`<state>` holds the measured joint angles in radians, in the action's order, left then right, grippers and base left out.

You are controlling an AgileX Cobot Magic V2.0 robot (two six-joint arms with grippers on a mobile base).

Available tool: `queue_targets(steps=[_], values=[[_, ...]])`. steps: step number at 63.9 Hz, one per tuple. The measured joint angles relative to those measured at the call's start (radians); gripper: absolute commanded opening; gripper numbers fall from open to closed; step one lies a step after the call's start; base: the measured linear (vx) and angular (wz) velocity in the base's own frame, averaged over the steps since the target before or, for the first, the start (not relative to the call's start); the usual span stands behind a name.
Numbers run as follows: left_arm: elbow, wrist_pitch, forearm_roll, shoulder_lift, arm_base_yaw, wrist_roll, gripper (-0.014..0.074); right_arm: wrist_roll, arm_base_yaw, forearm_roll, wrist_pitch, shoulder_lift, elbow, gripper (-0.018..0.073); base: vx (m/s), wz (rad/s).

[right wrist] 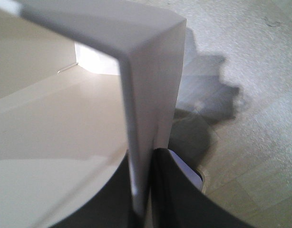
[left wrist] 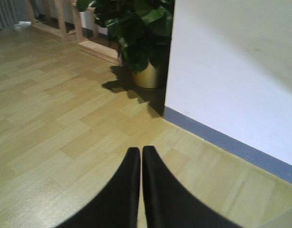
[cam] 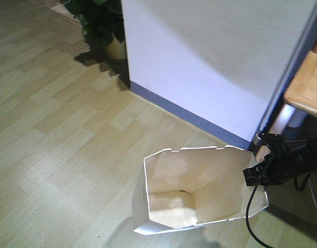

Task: Move trash bin to bedside with robot
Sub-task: 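Hold the bin in the right gripper while turning toward the bed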

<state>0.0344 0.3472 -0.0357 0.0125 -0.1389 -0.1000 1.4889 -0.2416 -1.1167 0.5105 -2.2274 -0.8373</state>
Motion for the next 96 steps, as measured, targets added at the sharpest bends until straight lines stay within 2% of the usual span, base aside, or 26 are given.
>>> queue_targets(steps=[46,96], values=[[0.000,0.000,0.000,0.000,0.000,0.000,-0.0006,0.000,0.000,0.000,-0.022,0.000,0.000,-0.0006,0.08,0.35],[0.000,0.000,0.000,0.000,0.000,0.000,-0.0006,0.000,0.000,0.000,-0.017,0.000,0.000,-0.0006,0.14,0.52]])
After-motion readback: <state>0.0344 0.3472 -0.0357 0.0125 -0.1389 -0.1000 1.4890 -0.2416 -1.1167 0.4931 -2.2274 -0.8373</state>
